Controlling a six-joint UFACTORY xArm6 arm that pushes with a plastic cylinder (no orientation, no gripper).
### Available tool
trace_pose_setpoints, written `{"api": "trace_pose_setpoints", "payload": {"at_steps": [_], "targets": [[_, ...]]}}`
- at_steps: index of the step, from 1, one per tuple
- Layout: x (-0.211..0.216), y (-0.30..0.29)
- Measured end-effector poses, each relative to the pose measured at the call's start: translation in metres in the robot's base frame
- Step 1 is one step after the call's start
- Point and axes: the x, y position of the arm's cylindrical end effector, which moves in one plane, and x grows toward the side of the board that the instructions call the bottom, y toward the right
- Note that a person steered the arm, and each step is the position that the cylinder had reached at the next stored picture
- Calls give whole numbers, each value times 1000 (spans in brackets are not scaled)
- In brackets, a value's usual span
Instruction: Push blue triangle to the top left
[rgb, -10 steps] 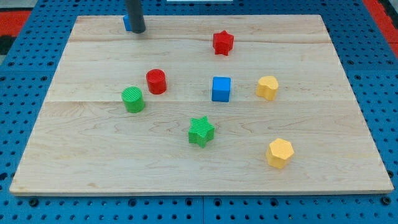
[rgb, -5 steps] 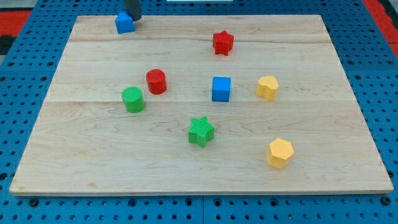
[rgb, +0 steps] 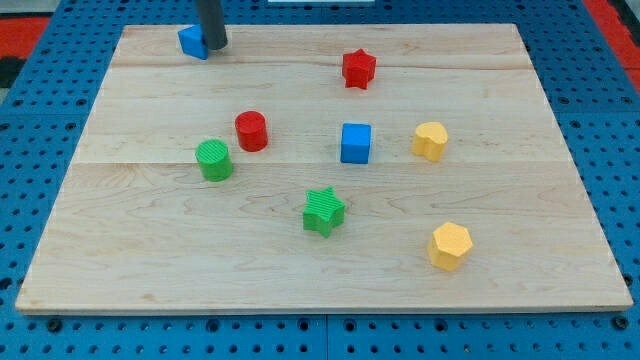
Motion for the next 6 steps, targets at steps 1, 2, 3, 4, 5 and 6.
{"api": "trace_pose_setpoints", "payload": {"at_steps": [1,2,3,4,5,6], "targets": [[-1,-31],[8,-32],[42,-39],[42,-43],[16,-34],[-12,-51]]}}
